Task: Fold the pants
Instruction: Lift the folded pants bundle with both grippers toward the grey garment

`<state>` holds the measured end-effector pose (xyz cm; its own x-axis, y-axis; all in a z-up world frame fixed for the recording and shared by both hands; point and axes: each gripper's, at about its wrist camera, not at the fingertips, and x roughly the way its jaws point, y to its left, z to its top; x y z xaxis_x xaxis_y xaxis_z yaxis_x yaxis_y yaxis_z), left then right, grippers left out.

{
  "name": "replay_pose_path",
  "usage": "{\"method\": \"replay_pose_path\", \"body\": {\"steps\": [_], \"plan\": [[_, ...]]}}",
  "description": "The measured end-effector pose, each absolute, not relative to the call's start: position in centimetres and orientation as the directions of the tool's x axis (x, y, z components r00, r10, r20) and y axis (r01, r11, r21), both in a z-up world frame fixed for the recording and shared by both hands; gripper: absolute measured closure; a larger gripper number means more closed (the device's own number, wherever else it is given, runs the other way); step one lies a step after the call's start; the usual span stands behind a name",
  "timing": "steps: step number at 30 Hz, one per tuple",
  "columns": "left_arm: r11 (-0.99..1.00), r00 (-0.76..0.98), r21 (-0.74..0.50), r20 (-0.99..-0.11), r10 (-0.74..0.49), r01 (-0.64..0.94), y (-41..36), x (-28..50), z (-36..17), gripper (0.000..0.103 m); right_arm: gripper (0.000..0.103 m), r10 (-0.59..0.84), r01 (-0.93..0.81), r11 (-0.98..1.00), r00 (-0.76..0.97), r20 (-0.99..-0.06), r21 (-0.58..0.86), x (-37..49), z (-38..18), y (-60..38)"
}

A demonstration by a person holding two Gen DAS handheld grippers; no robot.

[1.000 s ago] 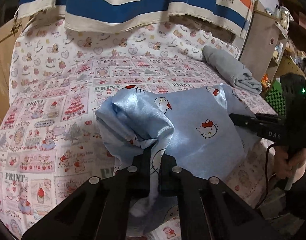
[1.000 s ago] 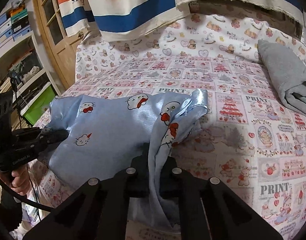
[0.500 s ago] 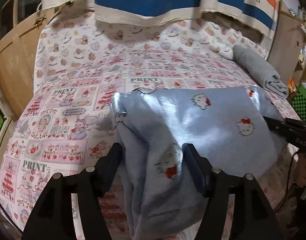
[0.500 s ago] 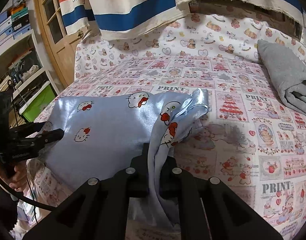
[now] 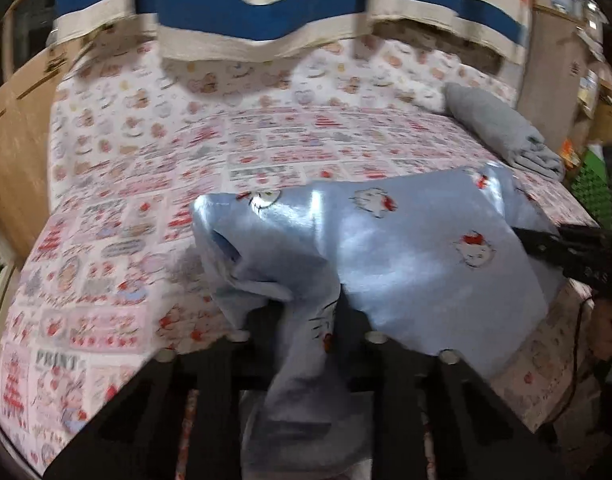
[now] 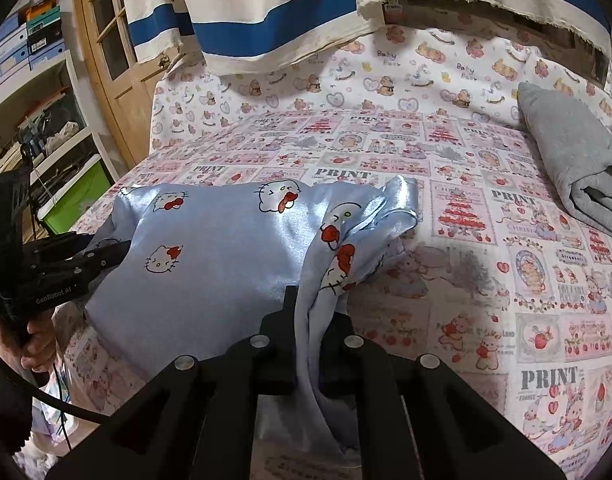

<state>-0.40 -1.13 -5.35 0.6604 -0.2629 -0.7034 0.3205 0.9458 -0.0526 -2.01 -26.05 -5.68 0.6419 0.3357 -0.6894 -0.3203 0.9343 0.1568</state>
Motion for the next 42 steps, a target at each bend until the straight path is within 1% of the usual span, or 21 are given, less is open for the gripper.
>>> {"method": "replay_pose_path", "body": {"steps": [1, 2, 3, 6, 9, 11, 17, 29, 33, 36, 38, 42], "plan": [[0.947, 0.664, -0.048, -0.702, -0.258, 0.318, -1.2, -0.4, -5.3, 0.090, 0.097, 0.337, -0.318, 0.934, 0.640, -0.690, 0.162, -1.9, -5.7, -26.1], [0.949, 0.665, -0.046, -0.703, -0.252, 0.311, -1.1, -0.4, -5.3, 0.098, 0.097, 0.338, -0.316, 0.934, 0.640, -0.691, 0.164, -1.8, -5.7, -26.1], [0.948, 0.662, -0.046, -0.706, -0.253, 0.314, -1.2, -0.4, -5.2, 0.100, 0.097, 0.337, -0.313, 0.935, 0.640, -0.690, 0.166, -1.8, -5.7, -26.1], [0.948, 0.664, -0.004, -0.713, -0.226, 0.318, -1.5, -0.6, -4.6, 0.100, 0.097, 0.316, -0.300, 0.943, 0.665, -0.677, 0.146, -2.1, -5.2, -26.2], [0.943, 0.683, 0.029, -0.697, -0.219, 0.331, -1.9, -0.8, -3.3, 0.100, 0.098, 0.324, -0.307, 0.941, 0.698, -0.638, 0.143, -2.5, -3.7, -26.5], [0.945, 0.699, 0.026, -0.680, -0.222, 0.326, -1.9, -0.9, -2.3, 0.101, 0.098, 0.342, -0.318, 0.936, 0.705, -0.622, 0.154, -2.5, -2.6, -26.6], [0.946, 0.734, 0.024, -0.637, -0.235, 0.324, -1.5, -1.2, 0.6, 0.101, 0.098, 0.356, -0.349, 0.928, 0.739, -0.573, 0.126, -3.3, 0.3, -26.1], [0.924, 0.771, 0.042, -0.566, -0.291, 0.380, -4.2, -0.7, 5.5, 0.101, 0.098, 0.312, -0.332, 0.942, 0.813, -0.492, 0.050, -3.8, 4.9, -26.9], [0.917, 0.779, 0.035, -0.542, -0.316, 0.396, -6.1, 1.0, 7.1, 0.101, 0.098, 0.266, -0.297, 0.955, 0.848, -0.458, 0.005, -3.1, 6.8, -27.9], [0.910, 0.778, 0.009, -0.522, -0.349, 0.415, -8.2, 3.2, 8.4, 0.101, 0.098, 0.204, -0.232, 0.973, 0.874, -0.441, -0.009, -1.3, 8.5, -30.2], [0.911, 0.802, 0.028, -0.485, -0.348, 0.412, -10.5, 4.6, 9.4, 0.101, 0.098, 0.156, -0.179, 0.984, 0.889, -0.431, -0.011, -0.1, 9.5, -31.8], [0.889, 0.847, 0.100, -0.366, -0.385, 0.447, -16.4, 6.5, 11.8, 0.101, 0.098, -0.026, 0.005, 0.998, 0.926, -0.377, -0.056, 3.7, 13.1, -36.5]]}}
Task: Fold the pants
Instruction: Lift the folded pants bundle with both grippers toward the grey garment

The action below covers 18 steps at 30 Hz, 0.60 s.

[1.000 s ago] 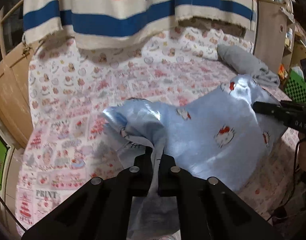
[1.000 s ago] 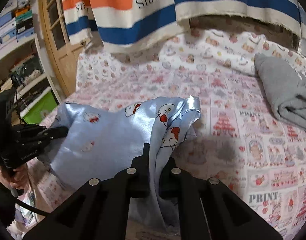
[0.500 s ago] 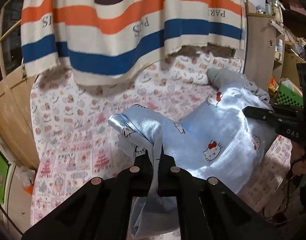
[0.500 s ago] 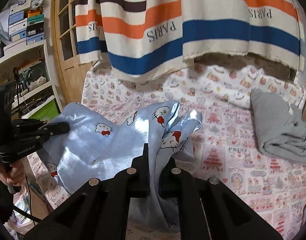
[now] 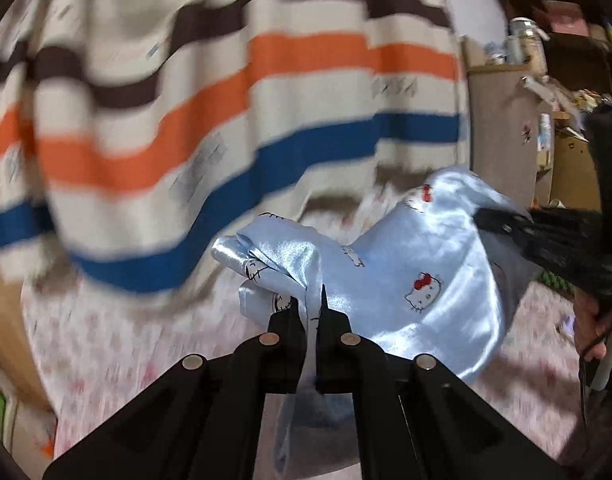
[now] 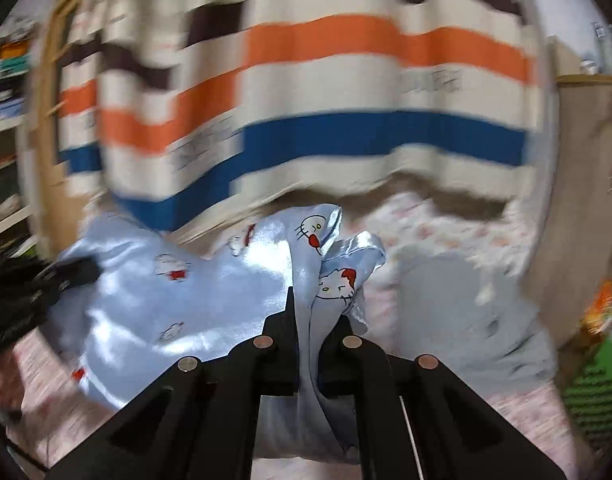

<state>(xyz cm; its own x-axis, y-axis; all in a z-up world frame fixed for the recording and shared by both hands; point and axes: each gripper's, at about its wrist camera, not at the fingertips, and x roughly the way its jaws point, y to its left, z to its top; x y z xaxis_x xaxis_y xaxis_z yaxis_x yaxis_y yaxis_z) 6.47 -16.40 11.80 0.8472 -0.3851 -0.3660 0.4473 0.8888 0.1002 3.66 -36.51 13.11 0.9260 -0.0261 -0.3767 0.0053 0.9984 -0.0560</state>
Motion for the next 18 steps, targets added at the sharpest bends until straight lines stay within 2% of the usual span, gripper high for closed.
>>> {"method": "replay_pose_path", "body": {"steps": [8, 10, 12, 15, 18], "plan": [[0.849, 0.824, 0.057, -0.281, -0.492, 0.526, -27.8, 13.5, 14.1, 0.101, 0.098, -0.303, 0.310, 0.950, 0.888, -0.345, -0.038, 10.6, 16.9, -48.4], [0.823, 0.799, 0.028, -0.264, -0.541, 0.567, -30.2, 14.4, 13.5, 0.101, 0.098, -0.355, 0.358, 0.931, 0.859, -0.369, -0.063, 11.9, 16.6, -50.9], [0.812, 0.793, 0.060, -0.263, -0.549, 0.581, -33.2, 15.2, 12.6, 0.101, 0.098, -0.401, 0.396, 0.913, 0.821, -0.405, -0.102, 13.6, 15.8, -53.5], [0.810, 0.803, 0.107, -0.259, -0.537, 0.577, -37.2, 16.7, 11.6, 0.101, 0.098, -0.474, 0.451, 0.878, 0.784, -0.400, -0.157, 15.2, 14.8, -56.1], [0.812, 0.793, 0.078, -0.286, -0.537, 0.578, -39.8, 18.5, 11.2, 0.101, 0.098, -0.521, 0.489, 0.852, 0.761, -0.387, -0.185, 16.5, 13.8, -58.6]]}}
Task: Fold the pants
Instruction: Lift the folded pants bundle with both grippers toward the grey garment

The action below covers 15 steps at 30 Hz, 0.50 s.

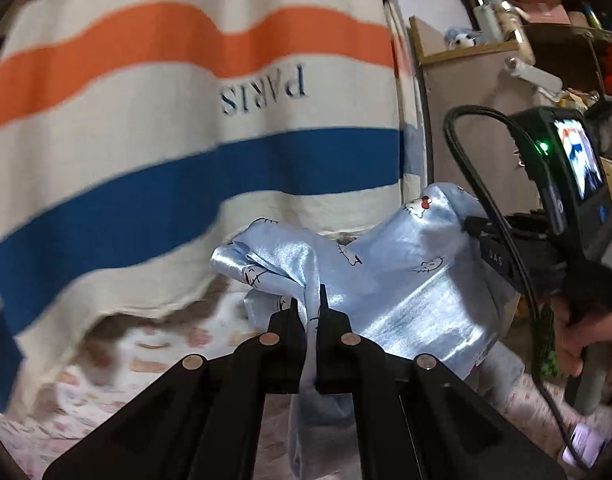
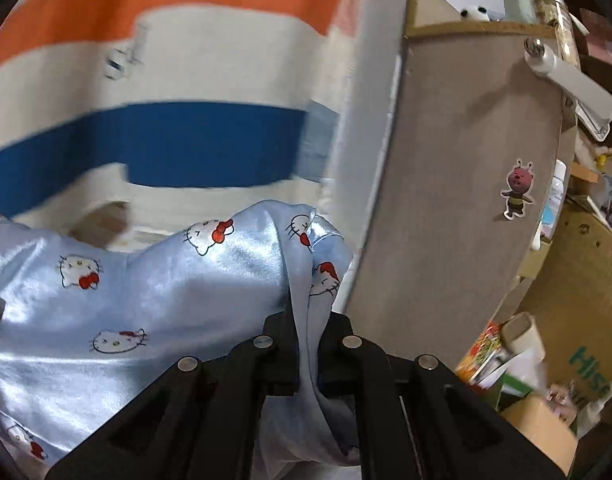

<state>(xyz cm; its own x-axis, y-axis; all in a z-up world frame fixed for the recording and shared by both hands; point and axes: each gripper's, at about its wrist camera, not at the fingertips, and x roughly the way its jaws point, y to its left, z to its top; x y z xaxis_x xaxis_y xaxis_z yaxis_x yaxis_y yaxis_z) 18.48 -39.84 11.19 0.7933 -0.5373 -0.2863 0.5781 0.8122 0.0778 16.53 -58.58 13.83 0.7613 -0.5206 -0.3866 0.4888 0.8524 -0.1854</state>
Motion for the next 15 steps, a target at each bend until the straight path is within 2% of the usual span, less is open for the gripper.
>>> {"method": "replay_pose_path", "body": {"steps": [4, 10, 13, 15], "plan": [[0.814, 0.795, 0.083, -0.292, -0.532, 0.575, -42.0, 19.9, 9.5, 0.101, 0.098, -0.516, 0.509, 0.850, 0.757, -0.400, -0.133, 17.1, 12.0, -61.4], [0.788, 0.717, 0.074, -0.473, -0.511, 0.611, -43.5, 22.1, 4.1, 0.101, 0.098, -0.470, 0.456, 0.874, 0.709, -0.526, -0.167, 19.1, 6.2, -63.4], [0.778, 0.693, 0.077, -0.516, -0.504, 0.623, -44.0, 22.5, 2.4, 0.098, 0.098, -0.472, 0.453, 0.871, 0.661, -0.583, -0.192, 19.7, 3.8, -64.2], [0.780, 0.692, 0.086, -0.527, -0.493, 0.620, -44.3, 22.7, 2.0, 0.092, 0.098, -0.461, 0.449, 0.874, 0.645, -0.610, -0.186, 20.0, 2.8, -64.8]]}}
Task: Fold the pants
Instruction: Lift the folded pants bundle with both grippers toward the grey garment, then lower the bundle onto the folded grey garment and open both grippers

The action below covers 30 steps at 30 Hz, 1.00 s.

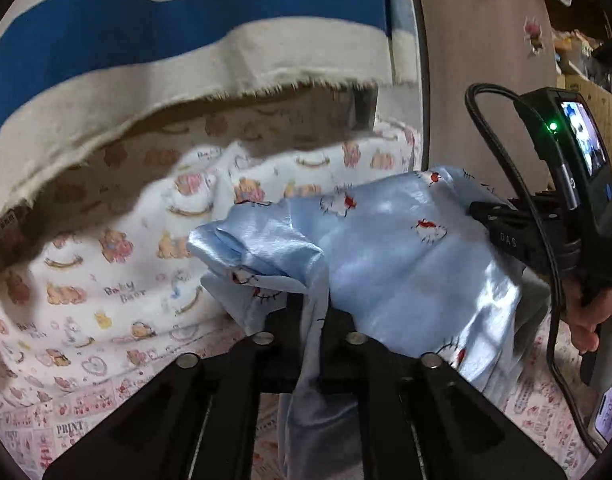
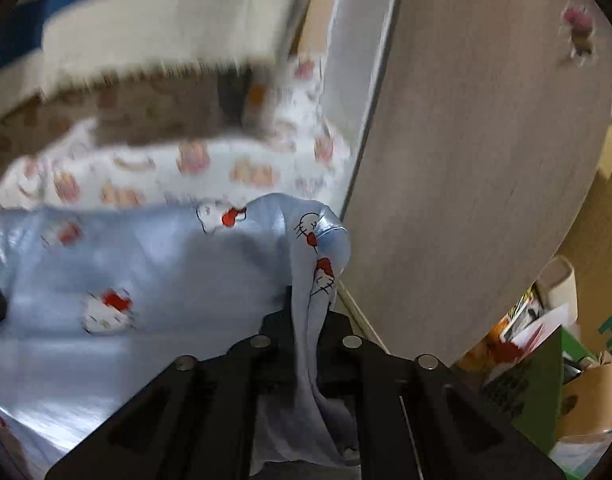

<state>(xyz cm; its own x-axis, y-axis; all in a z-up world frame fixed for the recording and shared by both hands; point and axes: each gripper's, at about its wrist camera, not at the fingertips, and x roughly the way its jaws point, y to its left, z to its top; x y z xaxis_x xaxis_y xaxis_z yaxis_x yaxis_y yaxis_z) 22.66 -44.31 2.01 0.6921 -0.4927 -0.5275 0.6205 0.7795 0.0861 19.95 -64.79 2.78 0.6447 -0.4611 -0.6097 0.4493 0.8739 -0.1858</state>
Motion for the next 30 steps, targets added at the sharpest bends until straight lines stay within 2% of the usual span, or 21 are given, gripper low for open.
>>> {"method": "replay_pose_path", "body": {"steps": [3, 4, 5, 6, 8, 10, 12, 17, 19, 21, 23, 25, 30], "plan": [[0.779, 0.695, 0.090, -0.524, -0.492, 0.620, -44.7, 23.1, 2.2, 0.086, 0.094, -0.451, 0.449, 0.875, 0.624, -0.638, -0.179, 20.1, 1.9, -65.2], [0.783, 0.707, 0.103, -0.515, -0.485, 0.613, -44.3, 22.9, 2.3, 0.080, 0.089, -0.450, 0.443, 0.877, 0.626, -0.637, -0.185, 20.0, 1.8, -65.0], [0.788, 0.721, 0.117, -0.500, -0.479, 0.605, -44.4, 22.4, 2.5, 0.075, 0.078, -0.457, 0.441, 0.876, 0.625, -0.633, -0.197, 19.9, 1.7, -65.3], [0.793, 0.732, 0.124, -0.488, -0.475, 0.597, -44.1, 22.3, 2.8, 0.069, 0.072, -0.473, 0.446, 0.869, 0.621, -0.625, -0.215, 19.8, 1.7, -65.5], [0.798, 0.737, 0.111, -0.477, -0.480, 0.592, -42.9, 22.3, 3.2, 0.034, 0.037, -0.515, 0.474, 0.848, 0.630, -0.581, -0.237, 19.0, 2.3, -65.8], [0.814, 0.751, 0.086, -0.452, -0.482, 0.575, -41.5, 22.2, 3.8, 0.025, 0.024, -0.507, 0.489, 0.851, 0.667, -0.547, -0.192, 17.8, 3.2, -66.1], [0.828, 0.765, 0.062, -0.427, -0.482, 0.557, -40.2, 22.0, 4.5, 0.023, 0.023, -0.462, 0.485, 0.868, 0.706, -0.536, -0.110, 16.5, 4.1, -66.7], [0.863, 0.808, 0.015, -0.358, -0.467, 0.505, -36.6, 21.2, 6.3, 0.001, 0.017, -0.374, 0.426, 0.905, 0.788, -0.489, -0.005, 14.2, 6.2, -65.9], [0.873, 0.831, 0.025, -0.319, -0.455, 0.487, -35.3, 20.5, 7.2, 0.001, 0.016, -0.358, 0.398, 0.918, 0.822, -0.442, -0.004, 13.0, 7.4, -64.4], [0.883, 0.855, 0.046, -0.278, -0.438, 0.467, -34.0, 19.6, 8.0, 0.001, 0.011, -0.345, 0.378, 0.926, 0.852, -0.394, 0.007, 11.8, 8.4, -63.1], [0.888, 0.867, 0.048, -0.246, -0.434, 0.458, -32.7, 18.7, 8.8, 0.001, 0.000, -0.340, 0.372, 0.928, 0.874, -0.347, 0.028, 10.8, 9.2, -61.9], [0.893, 0.875, 0.034, -0.220, -0.431, 0.449, -31.2, 17.7, 9.4, 0.001, 0.000, -0.324, 0.355, 0.933, 0.904, -0.281, 0.066, 9.1, 10.2, -60.4], [0.888, 0.876, 0.025, -0.180, -0.447, 0.458, -27.8, 15.1, 10.0, 0.001, 0.000, -0.279, 0.302, 0.948, 0.940, -0.195, 0.101, 6.0, 11.9, -57.0]]}}
